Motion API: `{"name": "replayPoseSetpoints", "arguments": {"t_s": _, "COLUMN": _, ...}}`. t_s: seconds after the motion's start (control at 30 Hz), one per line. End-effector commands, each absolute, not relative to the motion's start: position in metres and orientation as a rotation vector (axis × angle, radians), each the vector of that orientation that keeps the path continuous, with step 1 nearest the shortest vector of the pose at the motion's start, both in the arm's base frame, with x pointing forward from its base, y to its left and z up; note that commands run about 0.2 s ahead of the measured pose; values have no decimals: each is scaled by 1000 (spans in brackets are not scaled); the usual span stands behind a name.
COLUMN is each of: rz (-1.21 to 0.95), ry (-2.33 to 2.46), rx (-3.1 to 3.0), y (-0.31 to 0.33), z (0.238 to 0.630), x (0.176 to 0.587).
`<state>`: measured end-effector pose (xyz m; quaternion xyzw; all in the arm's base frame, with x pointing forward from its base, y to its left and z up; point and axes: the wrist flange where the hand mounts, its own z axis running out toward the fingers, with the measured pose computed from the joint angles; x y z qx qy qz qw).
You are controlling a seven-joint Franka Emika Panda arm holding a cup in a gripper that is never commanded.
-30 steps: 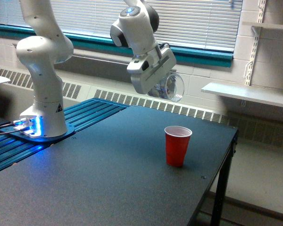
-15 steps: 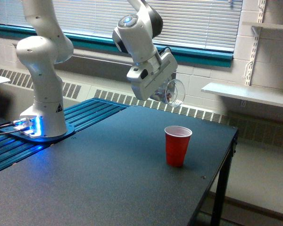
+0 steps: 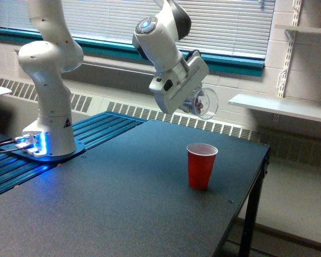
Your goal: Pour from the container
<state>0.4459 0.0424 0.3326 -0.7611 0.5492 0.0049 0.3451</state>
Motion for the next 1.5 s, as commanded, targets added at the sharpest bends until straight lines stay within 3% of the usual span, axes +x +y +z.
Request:
{"name": "replayPoseSetpoints", "arguments": {"t_s": 0.03, "rz": 16, "ry": 1394, "rx": -1929, "y": 44, "z": 340, "x": 453}}
{"name": "replayPoseSetpoints", "arguments": {"t_s": 1.5, "rz": 199, "ry": 1501, "rx": -1666, "y": 49, "z": 313, "x": 433}}
